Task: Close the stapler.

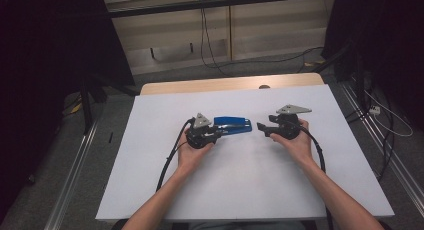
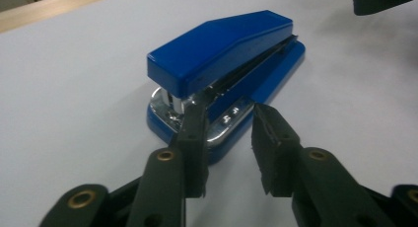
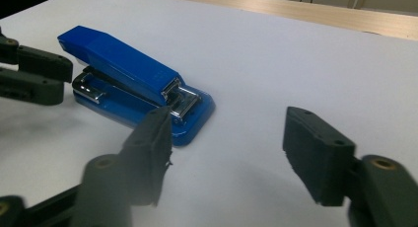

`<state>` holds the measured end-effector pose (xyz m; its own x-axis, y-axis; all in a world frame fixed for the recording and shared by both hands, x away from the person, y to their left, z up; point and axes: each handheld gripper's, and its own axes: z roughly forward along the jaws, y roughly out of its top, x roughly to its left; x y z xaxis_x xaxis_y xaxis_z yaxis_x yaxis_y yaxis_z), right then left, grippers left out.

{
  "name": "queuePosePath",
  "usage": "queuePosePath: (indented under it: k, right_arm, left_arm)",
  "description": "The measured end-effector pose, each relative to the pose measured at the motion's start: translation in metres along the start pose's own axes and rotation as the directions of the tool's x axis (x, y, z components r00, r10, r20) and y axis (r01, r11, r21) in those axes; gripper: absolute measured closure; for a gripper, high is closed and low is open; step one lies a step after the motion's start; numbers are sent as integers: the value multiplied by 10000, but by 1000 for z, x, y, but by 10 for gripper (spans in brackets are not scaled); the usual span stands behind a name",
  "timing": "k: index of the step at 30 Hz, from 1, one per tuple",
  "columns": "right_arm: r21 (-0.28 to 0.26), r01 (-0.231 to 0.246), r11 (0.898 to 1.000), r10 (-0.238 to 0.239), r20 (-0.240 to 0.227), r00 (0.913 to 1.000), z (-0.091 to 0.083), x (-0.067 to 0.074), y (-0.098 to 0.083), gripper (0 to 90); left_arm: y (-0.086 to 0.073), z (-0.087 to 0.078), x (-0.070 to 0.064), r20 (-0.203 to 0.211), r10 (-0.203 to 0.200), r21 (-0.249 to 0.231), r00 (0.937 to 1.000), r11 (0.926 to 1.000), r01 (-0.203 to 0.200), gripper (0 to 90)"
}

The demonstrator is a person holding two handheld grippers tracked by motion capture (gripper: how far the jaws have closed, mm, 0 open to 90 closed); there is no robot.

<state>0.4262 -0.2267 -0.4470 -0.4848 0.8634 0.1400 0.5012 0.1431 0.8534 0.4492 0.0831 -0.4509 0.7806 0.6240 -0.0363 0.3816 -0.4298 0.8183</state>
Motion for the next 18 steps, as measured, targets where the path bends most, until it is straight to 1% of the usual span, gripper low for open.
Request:
queuePosePath:
  k: [1, 3, 4, 5, 7, 8, 10, 11, 13, 14, 15, 17, 18]
  right_arm:
    - [-3, -42, 10000, 42, 50, 10000, 0, 0, 0, 332]
    - [24, -33, 10000, 32, 139, 9999, 1, 1, 0, 254]
    - [-4, -80, 10000, 80, 184, 9998, 1, 2, 1, 221]
    - [-10, -77, 10000, 77, 211, 9997, 1, 2, 1, 198]
    - [-42, -100, 9999, 101, 300, 9995, 0, 2, 1, 147]
    - [-79, -125, 9999, 127, 299, 9995, -1, 2, 1, 130]
    - [-60, -115, 9999, 117, 267, 9996, -2, 2, 2, 93]
    - [-45, -136, 9999, 137, 268, 9995, -2, 2, 2, 79]
    - [-96, -143, 9999, 146, 303, 9994, -4, 3, 2, 64]
    - [-204, -88, 9998, 95, 343, 9994, -6, 4, 3, 56]
    - [-242, -39, 9997, 47, 347, 9994, -7, 4, 4, 46]
    - [-322, 14, 9995, -4, 310, 9995, -10, 6, 5, 39]
    - [-368, 94, 9993, -83, 299, 9995, -12, 6, 5, 38]
  left_arm:
    - [0, -1, -1, -6, -43, -65, 10000, 10000, 43, 641]
    - [0, -3, -1, -28, -127, -125, 9999, 9998, 127, 576]
    - [0, -4, 0, -94, -79, -172, 9999, 9998, 77, 530]
    - [-1, -6, -1, -153, -228, -249, 9996, 9994, 224, 498]
    - [-1, -7, 0, -207, -182, -251, 9996, 9995, 177, 369]
    - [-1, -8, 1, -311, -83, -223, 9995, 9997, 76, 309]
    - [-1, -10, 4, -512, -149, -236, 9986, 9996, 138, 241]
    - [-1, -12, 6, -449, -376, -319, 9983, 9988, 362, 197]
    - [-1, -14, 9, -407, -646, -310, 9971, 9975, 634, 122]
    - [-1, -15, 10, -432, -646, -308, 9970, 9975, 633, 78]
    - [0, -18, 11, -468, -631, -328, 9969, 9976, 616, 58]
    - [0, -22, 12, -741, -415, -392, 9964, 9985, 387, 46]
    - [0, -23, 11, -817, -475, -404, 9955, 9982, 443, 44]
